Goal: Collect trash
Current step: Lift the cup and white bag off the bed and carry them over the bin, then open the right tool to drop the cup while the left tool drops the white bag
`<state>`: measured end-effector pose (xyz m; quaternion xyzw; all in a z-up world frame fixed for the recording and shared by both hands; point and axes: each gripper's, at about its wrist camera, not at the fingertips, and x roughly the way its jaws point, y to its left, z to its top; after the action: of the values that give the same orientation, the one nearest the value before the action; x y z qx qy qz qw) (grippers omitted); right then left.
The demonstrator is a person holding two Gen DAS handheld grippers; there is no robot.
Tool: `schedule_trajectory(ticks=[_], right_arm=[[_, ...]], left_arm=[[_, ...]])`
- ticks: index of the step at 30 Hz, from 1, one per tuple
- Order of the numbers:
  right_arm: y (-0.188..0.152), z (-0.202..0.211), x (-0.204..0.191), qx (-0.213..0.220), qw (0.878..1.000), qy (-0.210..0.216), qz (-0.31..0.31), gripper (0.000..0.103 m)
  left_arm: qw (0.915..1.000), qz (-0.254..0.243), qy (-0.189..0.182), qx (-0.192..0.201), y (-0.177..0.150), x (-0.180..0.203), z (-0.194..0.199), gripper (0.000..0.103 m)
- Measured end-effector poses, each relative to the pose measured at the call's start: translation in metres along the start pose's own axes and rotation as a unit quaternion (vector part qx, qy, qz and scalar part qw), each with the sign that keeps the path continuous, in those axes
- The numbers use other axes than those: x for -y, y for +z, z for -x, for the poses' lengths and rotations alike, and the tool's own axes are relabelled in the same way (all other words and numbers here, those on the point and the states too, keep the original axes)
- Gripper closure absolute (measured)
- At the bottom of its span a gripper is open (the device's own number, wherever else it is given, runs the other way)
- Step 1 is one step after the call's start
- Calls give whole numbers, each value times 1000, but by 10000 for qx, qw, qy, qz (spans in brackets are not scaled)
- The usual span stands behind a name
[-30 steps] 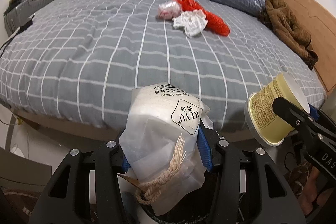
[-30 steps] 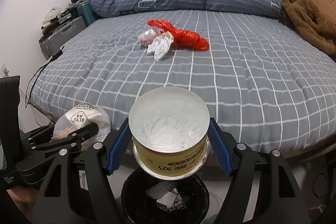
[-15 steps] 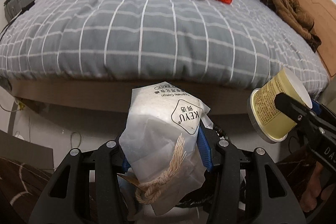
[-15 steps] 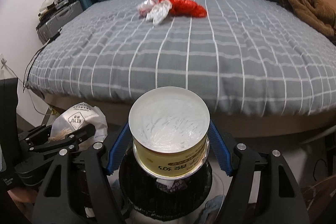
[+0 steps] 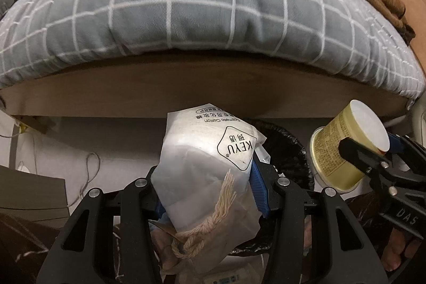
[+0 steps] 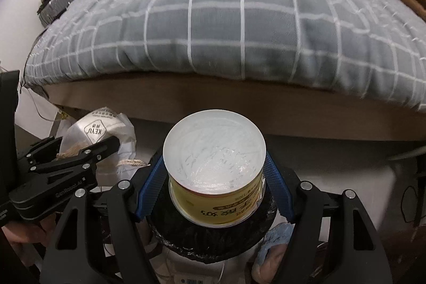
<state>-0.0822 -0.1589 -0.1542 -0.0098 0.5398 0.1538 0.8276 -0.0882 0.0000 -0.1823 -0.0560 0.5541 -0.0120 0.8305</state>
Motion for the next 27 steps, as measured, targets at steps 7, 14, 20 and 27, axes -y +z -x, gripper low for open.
schedule_trajectory(ticks=[7,14,20,27], right_arm=[[1,-38,-1,-431,9991,23,-15,34],[5,-61,-17,-611,9981,53,1,34],[7,-68,-25,-612,9980,-88,118,19],[0,-56,-3,-459,9984,-322,15,10]], left_arm=[[9997,61,77,-209,0,-19,-24,54],[9993,166,229,-258,-2,-35,-33,54],[9991,208,234,-300,-3,-39,-38,54],[9995,28,64,-302,3,-11,-35,54]])
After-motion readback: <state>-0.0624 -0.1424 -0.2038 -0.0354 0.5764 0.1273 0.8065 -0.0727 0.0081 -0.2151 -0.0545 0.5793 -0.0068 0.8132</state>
